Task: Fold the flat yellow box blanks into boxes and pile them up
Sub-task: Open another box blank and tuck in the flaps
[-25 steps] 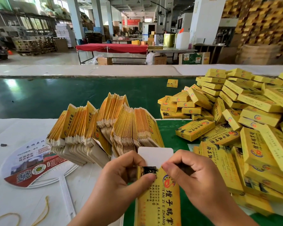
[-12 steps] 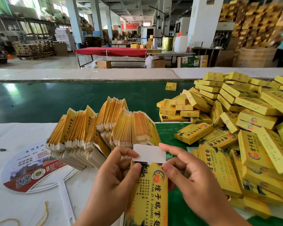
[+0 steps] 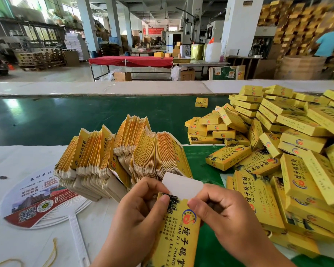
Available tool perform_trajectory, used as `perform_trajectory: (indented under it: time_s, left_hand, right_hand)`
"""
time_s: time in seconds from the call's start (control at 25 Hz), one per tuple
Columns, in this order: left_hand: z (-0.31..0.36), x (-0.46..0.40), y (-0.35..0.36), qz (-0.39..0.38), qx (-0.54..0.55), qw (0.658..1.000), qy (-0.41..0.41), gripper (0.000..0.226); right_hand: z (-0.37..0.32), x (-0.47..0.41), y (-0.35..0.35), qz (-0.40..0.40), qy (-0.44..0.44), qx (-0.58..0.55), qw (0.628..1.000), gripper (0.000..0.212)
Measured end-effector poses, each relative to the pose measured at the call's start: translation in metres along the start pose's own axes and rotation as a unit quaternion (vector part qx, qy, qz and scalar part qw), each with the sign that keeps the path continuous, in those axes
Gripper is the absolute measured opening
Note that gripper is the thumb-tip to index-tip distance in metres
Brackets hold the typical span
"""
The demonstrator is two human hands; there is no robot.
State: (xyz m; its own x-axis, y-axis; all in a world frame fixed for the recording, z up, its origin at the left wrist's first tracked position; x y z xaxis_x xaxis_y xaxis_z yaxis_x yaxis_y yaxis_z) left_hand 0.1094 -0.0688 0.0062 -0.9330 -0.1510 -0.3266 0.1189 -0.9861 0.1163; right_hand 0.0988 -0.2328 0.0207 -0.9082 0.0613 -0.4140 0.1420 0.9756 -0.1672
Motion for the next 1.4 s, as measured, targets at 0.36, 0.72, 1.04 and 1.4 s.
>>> perform_trajectory:
  time_s: [0.36,0.72,1.04,1.4]
  left_hand:
    - [0.0,-0.005,-0.003,0.017,0.086,0.995,-0.054,0.027]
    - [-0.005,-0.008,-0.002,-0.02,0.105,0.993,-0.056,0.016]
    - [-0.012,-0.009,-0.006,-0.006,0.041,0.996,-0.077,0.039]
    - [-0.003,0.0,0.002,0.006,-0.038,0.998,-0.041,0.017]
  right_hand:
    - [0.017,0.002,0.008,-0.034,0.132,-0.12,0.983,0.049]
    - [0.013,0.0,0.004,-0.018,0.12,-0.143,0.982,0.026]
    - [0.009,0.001,0.005,-0.011,0.083,-0.089,0.993,0.019]
    - [0.01,0.0,0.0,0.03,0.071,-0.045,0.996,0.016]
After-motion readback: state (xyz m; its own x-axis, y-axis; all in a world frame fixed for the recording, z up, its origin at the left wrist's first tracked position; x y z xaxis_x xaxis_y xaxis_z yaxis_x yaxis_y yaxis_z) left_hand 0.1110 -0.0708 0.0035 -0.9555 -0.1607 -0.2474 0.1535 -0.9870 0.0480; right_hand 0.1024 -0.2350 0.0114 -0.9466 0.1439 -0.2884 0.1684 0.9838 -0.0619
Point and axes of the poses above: each hand's wrist, its own x-axis away from the middle knuckle, its own y-axis out of the palm, z = x × y, the point moved 9 cm from there along -x, towards the middle knuckle, and after that the axes turned 15 degrees about z, right-handed, at the moved point
